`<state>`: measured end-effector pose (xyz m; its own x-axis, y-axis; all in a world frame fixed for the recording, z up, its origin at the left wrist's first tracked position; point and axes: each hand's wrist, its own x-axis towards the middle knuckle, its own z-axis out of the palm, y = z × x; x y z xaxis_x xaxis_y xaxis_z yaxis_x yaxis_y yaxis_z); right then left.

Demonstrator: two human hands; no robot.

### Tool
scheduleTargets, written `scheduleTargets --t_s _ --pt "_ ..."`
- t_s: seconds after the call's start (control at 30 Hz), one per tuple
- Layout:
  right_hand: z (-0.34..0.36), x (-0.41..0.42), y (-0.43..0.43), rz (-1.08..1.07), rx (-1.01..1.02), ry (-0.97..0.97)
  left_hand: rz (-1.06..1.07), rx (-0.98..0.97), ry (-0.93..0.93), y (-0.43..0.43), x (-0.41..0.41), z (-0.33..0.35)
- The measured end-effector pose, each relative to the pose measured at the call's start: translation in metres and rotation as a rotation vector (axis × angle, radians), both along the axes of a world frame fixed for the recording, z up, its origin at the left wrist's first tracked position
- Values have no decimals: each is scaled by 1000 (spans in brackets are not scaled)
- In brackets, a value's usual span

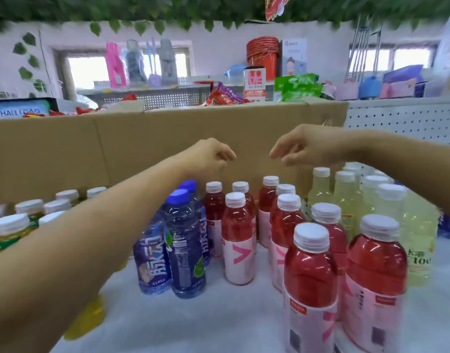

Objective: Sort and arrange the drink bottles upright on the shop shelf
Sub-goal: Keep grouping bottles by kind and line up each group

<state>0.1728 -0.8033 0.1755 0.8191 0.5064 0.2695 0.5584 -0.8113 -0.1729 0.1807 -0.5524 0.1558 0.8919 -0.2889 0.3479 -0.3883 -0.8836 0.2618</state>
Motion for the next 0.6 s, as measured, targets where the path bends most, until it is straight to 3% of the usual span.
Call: scheduleTargets --t_s 0.13,0.23,0.43,0.6 --pt "-6 47 9 -37 -47 88 77 347 196 1 33 3" --pt "-19 82 18 -46 -135 178 101 473 258 -3 53 -4" --pt "-37 127 28 -31 -232 292 131 373 330 0 74 -14" --pt "-43 140 21 -14 -310 207 131 384 206 -3 82 -28"
